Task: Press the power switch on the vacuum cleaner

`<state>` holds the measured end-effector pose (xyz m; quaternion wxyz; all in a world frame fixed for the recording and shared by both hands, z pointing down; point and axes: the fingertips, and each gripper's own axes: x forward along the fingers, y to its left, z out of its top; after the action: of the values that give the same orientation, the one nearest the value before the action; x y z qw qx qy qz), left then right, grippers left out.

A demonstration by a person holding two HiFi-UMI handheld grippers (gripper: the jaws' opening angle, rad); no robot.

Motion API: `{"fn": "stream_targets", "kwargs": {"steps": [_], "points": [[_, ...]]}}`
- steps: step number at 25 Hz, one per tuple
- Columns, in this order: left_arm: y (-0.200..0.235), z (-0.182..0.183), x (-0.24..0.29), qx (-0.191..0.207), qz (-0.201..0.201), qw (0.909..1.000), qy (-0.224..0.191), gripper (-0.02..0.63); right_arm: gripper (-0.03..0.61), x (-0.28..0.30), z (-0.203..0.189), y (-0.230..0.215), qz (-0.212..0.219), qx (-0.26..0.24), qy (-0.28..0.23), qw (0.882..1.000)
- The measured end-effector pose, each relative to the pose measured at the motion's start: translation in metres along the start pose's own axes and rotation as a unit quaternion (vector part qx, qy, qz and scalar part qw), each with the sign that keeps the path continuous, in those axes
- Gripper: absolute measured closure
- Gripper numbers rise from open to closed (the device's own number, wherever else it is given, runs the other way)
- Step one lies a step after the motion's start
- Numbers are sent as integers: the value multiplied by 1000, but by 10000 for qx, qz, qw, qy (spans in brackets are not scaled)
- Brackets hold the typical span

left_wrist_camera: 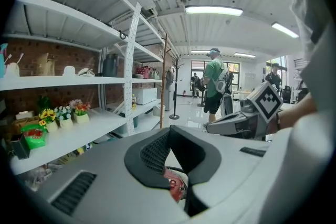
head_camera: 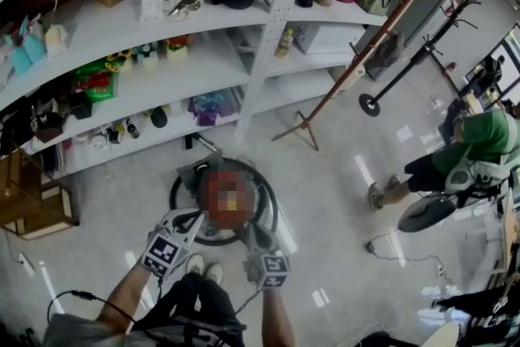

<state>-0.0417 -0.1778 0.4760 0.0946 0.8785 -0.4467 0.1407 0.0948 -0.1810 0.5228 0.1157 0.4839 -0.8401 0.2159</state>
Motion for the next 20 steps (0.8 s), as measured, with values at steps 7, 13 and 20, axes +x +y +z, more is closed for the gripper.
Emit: {"fn": "stream_targets", "kwargs": {"steps": [7, 13, 20], "points": [[-8, 18, -8, -4, -45, 10000, -17, 607, 567, -17, 11, 5, -29, 43, -1, 10000], [-10, 32, -15, 62, -29, 9999, -82, 607, 567, -27, 23, 10, -14, 17, -35, 10000], [-16, 57, -21, 166, -77, 9995, -244, 607, 567, -40, 42, 20, 27, -46, -184, 9998]]}}
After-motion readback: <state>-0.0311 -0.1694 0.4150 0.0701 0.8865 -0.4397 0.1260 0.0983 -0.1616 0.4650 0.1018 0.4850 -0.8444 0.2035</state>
